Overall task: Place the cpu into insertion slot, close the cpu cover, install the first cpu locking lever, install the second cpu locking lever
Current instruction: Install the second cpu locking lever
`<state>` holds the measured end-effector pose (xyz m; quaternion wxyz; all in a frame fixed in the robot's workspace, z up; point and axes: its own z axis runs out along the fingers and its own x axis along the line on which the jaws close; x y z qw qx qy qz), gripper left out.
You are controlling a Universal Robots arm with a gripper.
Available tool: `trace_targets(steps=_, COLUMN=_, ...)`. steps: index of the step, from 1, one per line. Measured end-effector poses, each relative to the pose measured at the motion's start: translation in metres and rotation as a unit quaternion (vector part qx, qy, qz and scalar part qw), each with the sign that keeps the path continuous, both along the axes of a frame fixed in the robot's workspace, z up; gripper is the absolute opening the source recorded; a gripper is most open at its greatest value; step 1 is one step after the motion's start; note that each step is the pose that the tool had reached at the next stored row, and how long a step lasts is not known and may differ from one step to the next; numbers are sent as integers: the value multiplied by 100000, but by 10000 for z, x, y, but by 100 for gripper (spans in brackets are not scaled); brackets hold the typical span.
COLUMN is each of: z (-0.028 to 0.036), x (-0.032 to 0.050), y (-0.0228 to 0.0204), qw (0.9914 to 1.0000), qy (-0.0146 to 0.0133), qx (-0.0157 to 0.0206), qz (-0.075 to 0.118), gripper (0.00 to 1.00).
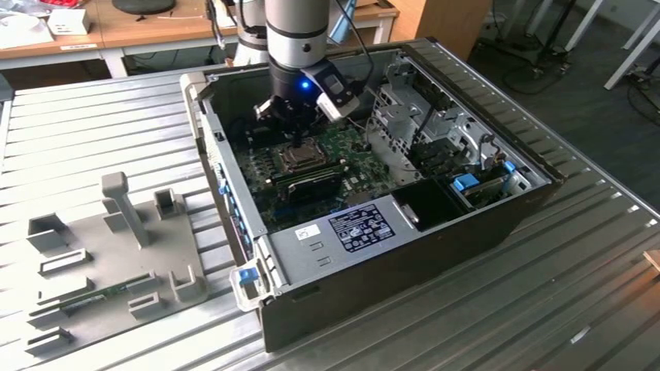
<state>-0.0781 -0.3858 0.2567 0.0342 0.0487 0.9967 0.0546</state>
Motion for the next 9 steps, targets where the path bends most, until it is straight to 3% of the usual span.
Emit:
trace_targets(steps=4, z=-1, x=13, y=-31, qw=100000, qy=60, qx=2, qz=0, gripper=10)
trace_targets(steps=9, z=-30, x=15, y=-36, qw=100000, qy=67, qx=-7, qz=0, gripper=10)
